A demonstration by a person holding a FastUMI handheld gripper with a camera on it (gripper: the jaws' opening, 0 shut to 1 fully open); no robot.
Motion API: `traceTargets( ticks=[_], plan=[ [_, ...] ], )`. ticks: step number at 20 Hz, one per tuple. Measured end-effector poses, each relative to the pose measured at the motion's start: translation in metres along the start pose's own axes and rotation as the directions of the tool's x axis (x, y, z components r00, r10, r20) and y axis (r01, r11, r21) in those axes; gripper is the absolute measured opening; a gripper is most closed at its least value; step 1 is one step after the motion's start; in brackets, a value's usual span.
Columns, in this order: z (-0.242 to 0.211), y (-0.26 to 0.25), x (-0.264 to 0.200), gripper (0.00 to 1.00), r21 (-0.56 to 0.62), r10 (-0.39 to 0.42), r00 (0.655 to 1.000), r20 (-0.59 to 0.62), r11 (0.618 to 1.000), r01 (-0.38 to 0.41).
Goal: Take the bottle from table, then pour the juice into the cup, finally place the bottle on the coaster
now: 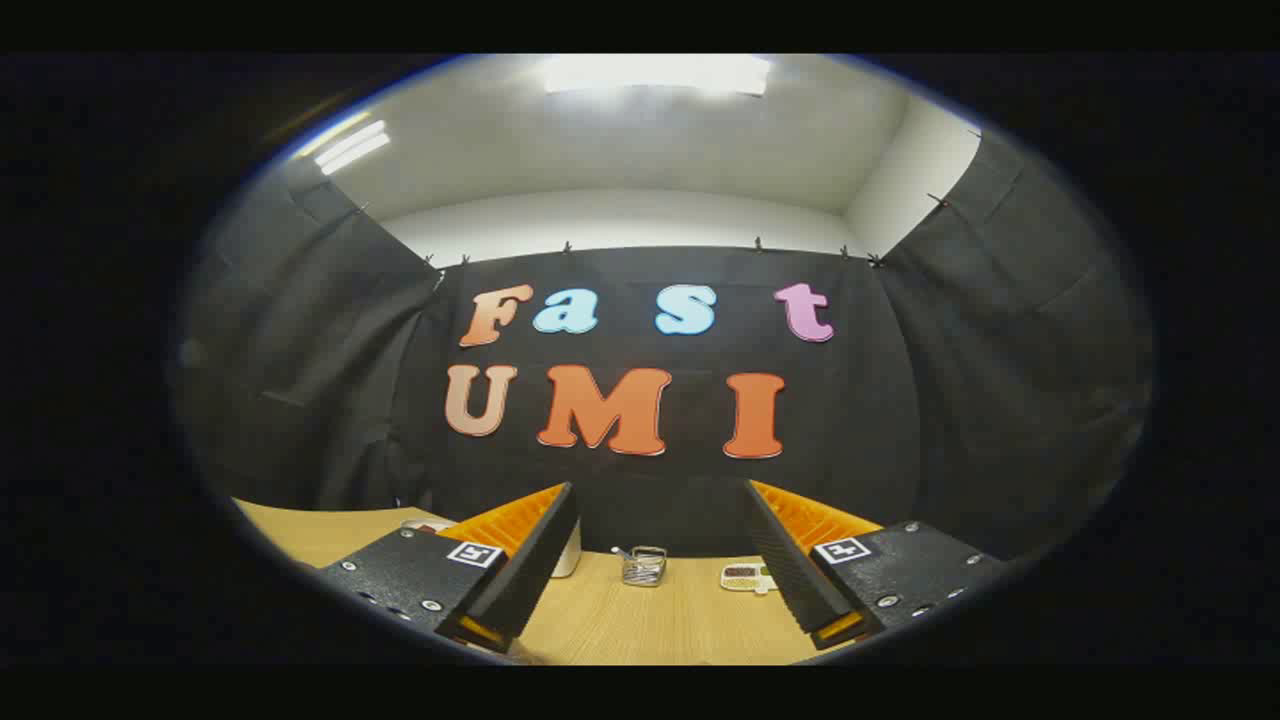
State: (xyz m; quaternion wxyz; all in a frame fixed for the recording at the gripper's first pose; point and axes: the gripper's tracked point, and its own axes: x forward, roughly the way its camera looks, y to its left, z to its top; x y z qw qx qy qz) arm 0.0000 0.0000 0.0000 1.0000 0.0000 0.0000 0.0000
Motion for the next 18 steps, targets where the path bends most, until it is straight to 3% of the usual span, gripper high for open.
traceTargets(
  ticks=[18],
  plan=[
    [-0.004,0.009,-0.005,0.97,0.044,0.032,0.999,-0.009,0.999,-0.032]
  ],
)
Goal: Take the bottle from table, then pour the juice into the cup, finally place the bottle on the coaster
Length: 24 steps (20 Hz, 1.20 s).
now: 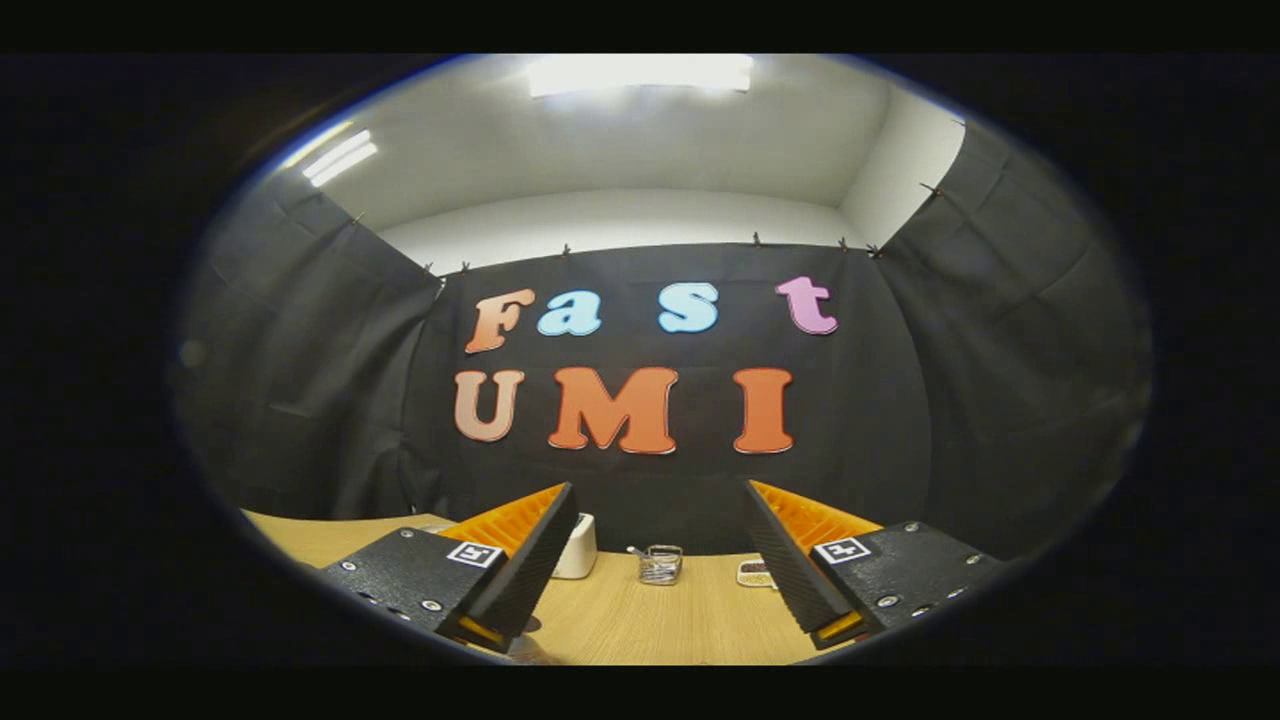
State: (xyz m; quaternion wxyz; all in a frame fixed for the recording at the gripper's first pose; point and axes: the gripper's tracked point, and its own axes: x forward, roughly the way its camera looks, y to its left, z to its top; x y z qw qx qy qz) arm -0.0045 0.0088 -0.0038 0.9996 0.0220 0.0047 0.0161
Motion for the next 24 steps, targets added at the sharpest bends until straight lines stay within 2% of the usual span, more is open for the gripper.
traceTargets(
  ticks=[7,12,17,24],
  plan=[
    [-0.026,0.03,-0.013,0.97,0.055,0.085,0.995,-0.049,0.995,-0.082],
    [-0.051,0.051,-0.024,0.97,0.0,0.152,0.984,-0.088,0.988,-0.153],
    [-0.088,0.08,-0.04,0.97,0.065,0.251,0.954,-0.165,0.968,-0.243],
    [-0.12,0.104,-0.06,0.97,0.082,0.333,0.915,-0.227,0.943,-0.323]
  ],
)
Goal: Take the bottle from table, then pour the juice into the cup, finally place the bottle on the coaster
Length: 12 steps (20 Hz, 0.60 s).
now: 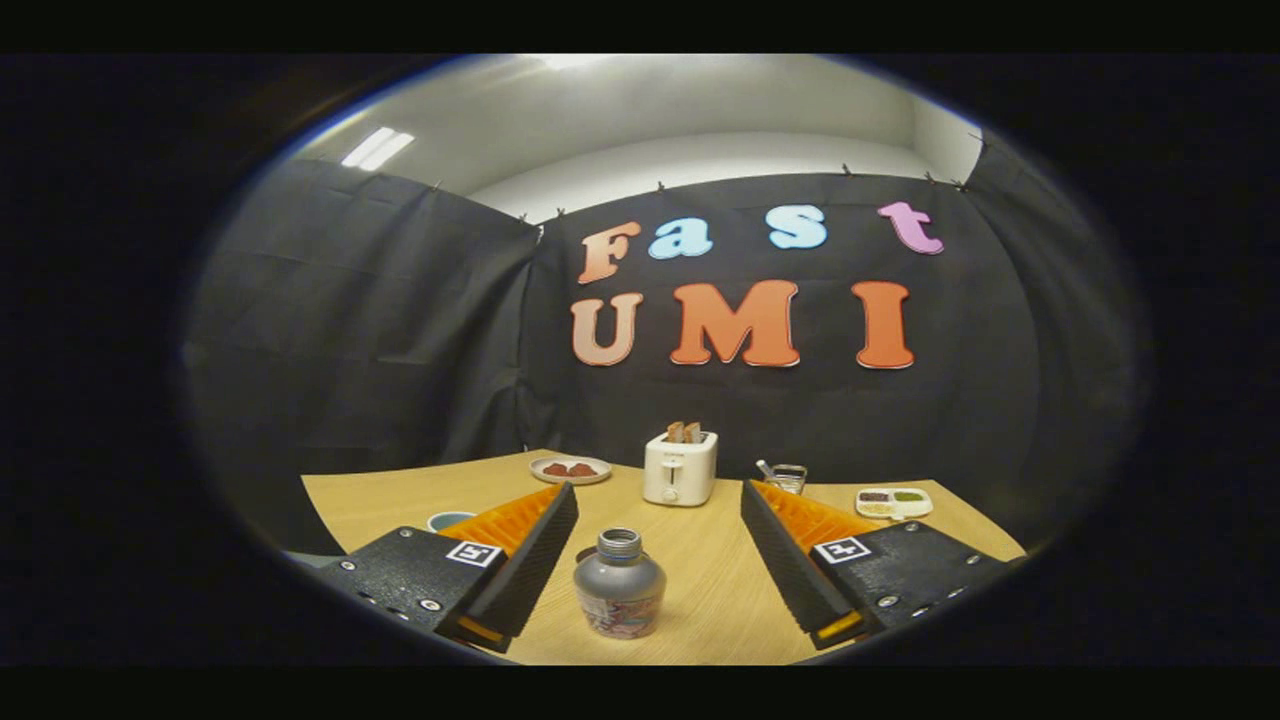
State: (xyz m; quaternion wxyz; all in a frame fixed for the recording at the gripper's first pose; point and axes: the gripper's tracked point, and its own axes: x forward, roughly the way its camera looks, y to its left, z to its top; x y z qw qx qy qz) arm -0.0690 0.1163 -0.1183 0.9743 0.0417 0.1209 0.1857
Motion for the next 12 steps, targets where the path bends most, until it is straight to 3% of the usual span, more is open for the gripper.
traceTargets(
  ticks=[12],
  plan=[
    [-0.078,0.017,0.005,0.98,0.046,0.036,0.98,-0.197,0.999,-0.027]
  ],
)
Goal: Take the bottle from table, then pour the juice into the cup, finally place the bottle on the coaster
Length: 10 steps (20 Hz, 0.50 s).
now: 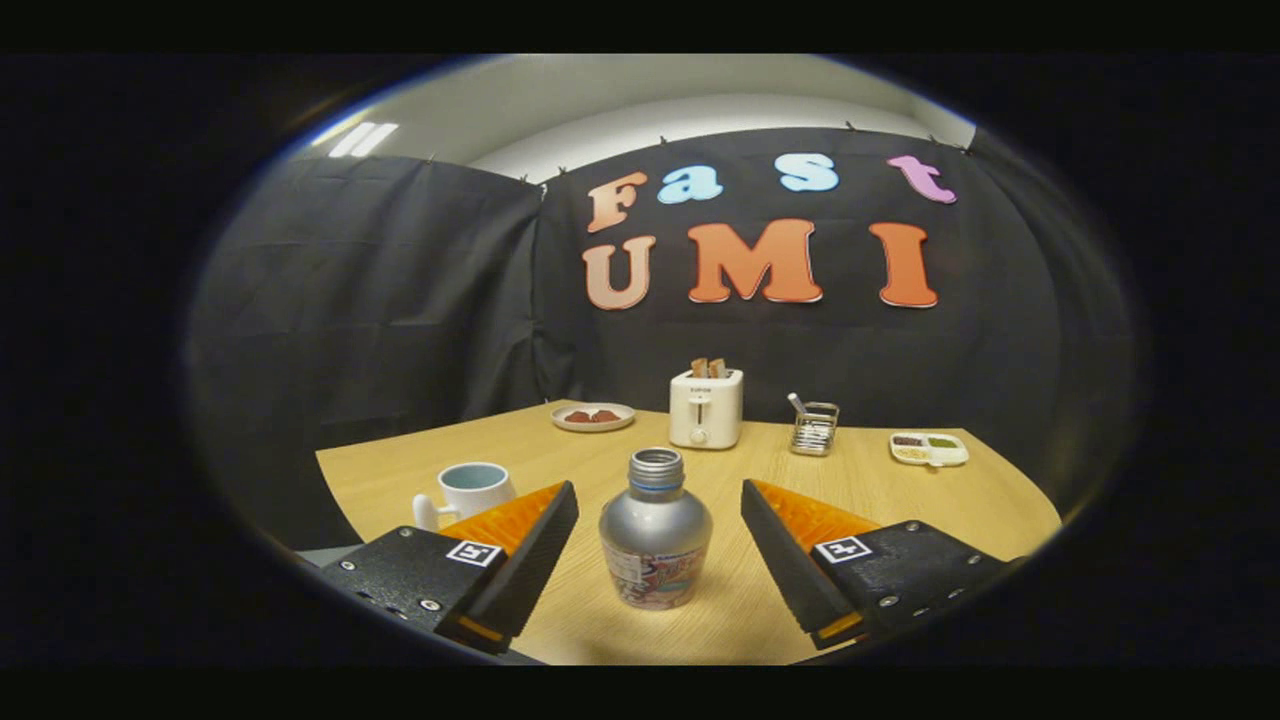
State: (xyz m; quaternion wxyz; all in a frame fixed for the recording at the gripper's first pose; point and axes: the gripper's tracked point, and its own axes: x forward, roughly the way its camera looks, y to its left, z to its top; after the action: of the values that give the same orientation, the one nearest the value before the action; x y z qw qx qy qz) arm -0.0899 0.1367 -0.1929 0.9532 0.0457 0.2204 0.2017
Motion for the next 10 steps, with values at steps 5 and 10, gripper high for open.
traceTargets(
  ticks=[5,10],
  plan=[
    [-0.025,0.008,0.009,0.98,0.044,0.015,0.997,-0.07,0.999,-0.012],
    [-0.056,0.008,0.013,0.97,0.087,-0.005,0.99,-0.143,0.996,0.018]
  ],
)
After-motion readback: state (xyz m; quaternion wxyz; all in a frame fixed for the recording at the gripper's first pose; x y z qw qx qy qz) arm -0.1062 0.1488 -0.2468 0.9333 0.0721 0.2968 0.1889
